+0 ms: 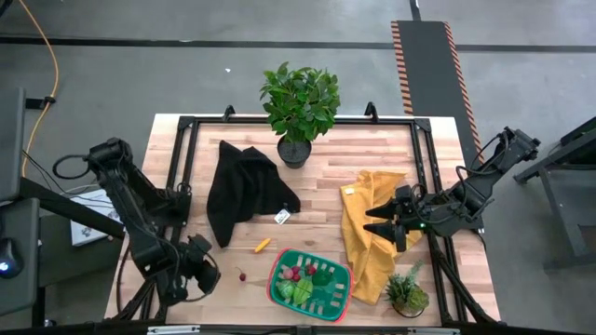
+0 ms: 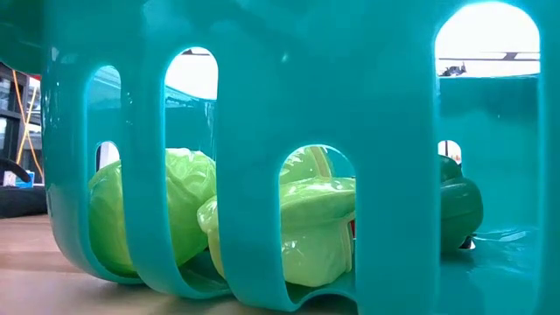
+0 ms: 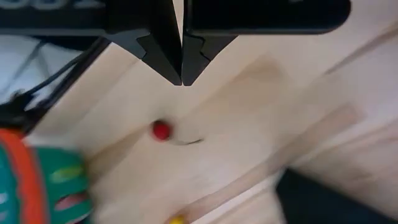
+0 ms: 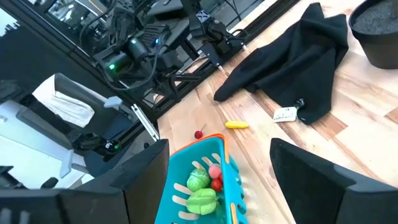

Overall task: Pick and placing Produce into tupperware
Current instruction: Put the red cherry into the blue bin

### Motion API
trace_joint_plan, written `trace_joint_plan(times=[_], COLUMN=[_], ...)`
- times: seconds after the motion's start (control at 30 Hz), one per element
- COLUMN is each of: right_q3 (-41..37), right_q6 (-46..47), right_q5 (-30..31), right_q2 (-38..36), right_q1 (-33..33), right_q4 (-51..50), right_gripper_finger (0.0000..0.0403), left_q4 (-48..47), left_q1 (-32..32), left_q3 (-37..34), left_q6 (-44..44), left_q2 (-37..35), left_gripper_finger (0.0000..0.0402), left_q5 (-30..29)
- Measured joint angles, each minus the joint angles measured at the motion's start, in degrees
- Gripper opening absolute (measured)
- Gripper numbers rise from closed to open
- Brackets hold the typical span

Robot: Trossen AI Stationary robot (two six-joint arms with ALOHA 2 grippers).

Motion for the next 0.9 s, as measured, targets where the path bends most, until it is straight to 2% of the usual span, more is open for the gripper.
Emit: trace_joint_plan(times=[0.13,0.3,0.6,0.9], right_q3=[0.00,0.00,0.00,0.00], right_q6=[0.32,0.34,2.67,2.94], right_q5=[-0.20,-0.21,-0.22,-0.23], right_q2=[0.00,0.00,0.00,0.00], right_q1=[0.00,0.00,0.00,-0.02], right_q4=[-0.08,-0.16,-1.05,-1.25], right_gripper_finger=[0.0270,0.0270,0.0270,0.0270], left_q4=[4.40,4.82,4.52,4.57], left_q1=[-1.61,-1.63,-1.63,-1.48], left_q3=[0.37,3.21,9.57,13.57], left_q6=[-2.41,-1.47,1.54,0.81], left_q2=[3.34,6.64,13.06,20.19], left_gripper_finger=[0.0000,0.0000,0.0000,0.0000], left_q5=[-5.99,-5.13,-9.35,-9.73])
